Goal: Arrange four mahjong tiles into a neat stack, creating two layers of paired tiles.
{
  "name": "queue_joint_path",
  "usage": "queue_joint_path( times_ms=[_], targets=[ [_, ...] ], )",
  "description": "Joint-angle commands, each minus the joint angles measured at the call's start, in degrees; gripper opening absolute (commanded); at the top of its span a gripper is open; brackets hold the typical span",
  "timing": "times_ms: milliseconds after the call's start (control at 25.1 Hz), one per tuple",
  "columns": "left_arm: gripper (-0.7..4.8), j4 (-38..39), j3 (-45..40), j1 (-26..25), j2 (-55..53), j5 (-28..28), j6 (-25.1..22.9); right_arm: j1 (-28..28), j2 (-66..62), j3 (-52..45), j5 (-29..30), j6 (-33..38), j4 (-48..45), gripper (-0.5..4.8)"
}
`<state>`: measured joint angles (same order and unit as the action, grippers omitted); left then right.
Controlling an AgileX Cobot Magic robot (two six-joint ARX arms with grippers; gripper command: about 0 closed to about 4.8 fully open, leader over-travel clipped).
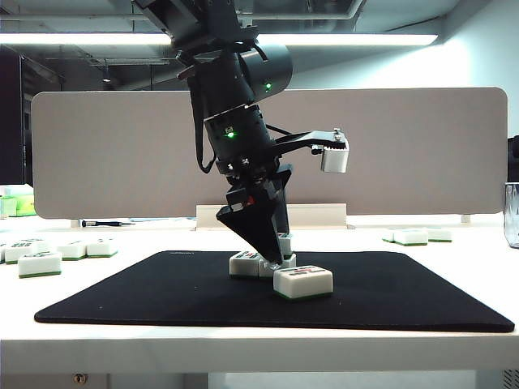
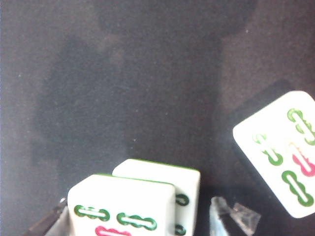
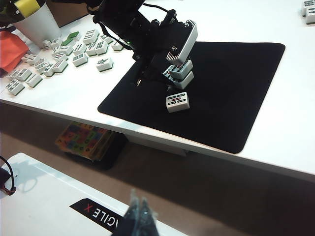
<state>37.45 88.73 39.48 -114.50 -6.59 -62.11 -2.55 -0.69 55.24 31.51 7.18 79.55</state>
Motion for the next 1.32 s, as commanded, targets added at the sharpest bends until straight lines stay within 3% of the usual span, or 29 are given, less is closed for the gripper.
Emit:
queue_joint_path(
  times_ms=[40,598,678,798,878,917,957,997,1077,1157,1316],
  targets=[
    [3.55,0.3,0.1,0.1,0.2,-0.1,1.7,-0.1,0.7,0.2,0.1,-0.2,-0.5,-0.01],
    [3.55,0.7,0.3,0.1,2.9,1.8,1.8,-0.1,0.7,0.2,0.1,-0.2,-0.5,-0.01],
    [3.55,0.5,0.4,0.2,4.7,2.1,5.4,-0.1,0.7,0.2,0.1,-0.2,-0.5,-0.01],
    [3.41,0.9,0.4,0.2,10.2,4.0,17.2,-0.1,0.7,0.2,0.1,-0.2,-0.5,-0.01],
    [3.36,1.7,0.4,0.5,12.6,3.8,33.7,-0.1,0.7,0.2,0.1,-0.2,-0.5,-0.01],
    [3.36,2.7,0.4,1.1,13.1,4.0,44.9,-0.1,0.7,0.2,0.1,-0.2,-0.5,-0.01],
    [3.36,3.5,0.4,1.5,13.1,4.0,51.2,-0.1,0.7,0.2,0.1,-0.2,-0.5,-0.01],
    [3.36,5.2,0.3,1.7,13.1,4.0,60.5,-0.1,0.7,0.2,0.1,-0.2,-0.5,-0.01],
    [3.36,7.1,0.2,2.7,12.6,4.1,71.6,-0.1,0.7,0.2,0.1,-0.2,-0.5,-0.01],
    [3.37,9.7,0.2,3.3,12.0,4.2,79.6,-0.1,0.7,0.2,0.2,-0.2,-0.5,-0.01],
    [3.37,11.4,-0.9,4.7,11.1,4.2,90.7,-0.1,0.7,0.2,-0.1,-0.2,-0.6,-0.01]
  ],
)
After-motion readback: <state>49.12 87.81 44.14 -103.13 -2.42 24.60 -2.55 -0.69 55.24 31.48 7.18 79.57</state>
